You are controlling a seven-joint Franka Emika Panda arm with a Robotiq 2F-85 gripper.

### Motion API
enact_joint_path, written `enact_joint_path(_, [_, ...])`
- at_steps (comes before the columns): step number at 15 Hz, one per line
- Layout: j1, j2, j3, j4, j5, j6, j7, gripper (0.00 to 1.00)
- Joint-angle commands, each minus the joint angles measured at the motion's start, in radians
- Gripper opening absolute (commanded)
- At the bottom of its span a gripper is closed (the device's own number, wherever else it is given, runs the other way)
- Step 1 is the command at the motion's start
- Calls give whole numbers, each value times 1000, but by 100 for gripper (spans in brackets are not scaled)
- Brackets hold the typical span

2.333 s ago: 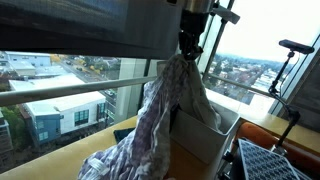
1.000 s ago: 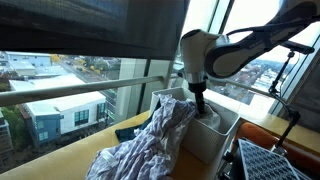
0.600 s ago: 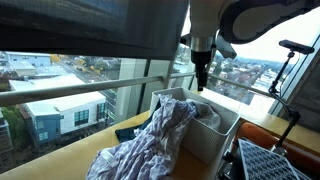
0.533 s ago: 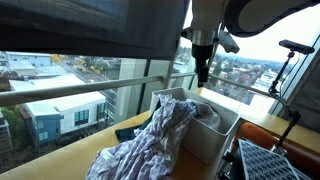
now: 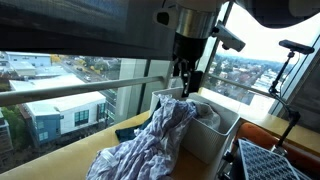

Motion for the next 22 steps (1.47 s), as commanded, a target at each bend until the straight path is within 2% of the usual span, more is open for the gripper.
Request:
enact_joint_path(1, [20,133,29,125,-9,36,-150,100])
enact_joint_path(5, [19,290,32,255,18,37,-366,100])
enact_joint_path(10, [10,468,7,372,28,-4,-523,100])
enact_joint_path(17, [1,642,-54,462,12,-42,-613,100])
enact_joint_path(21, [-6,682,-58,441,23,-24,-622,100])
enact_joint_path(22, [-7,687,-55,429,27,-17,-618,96])
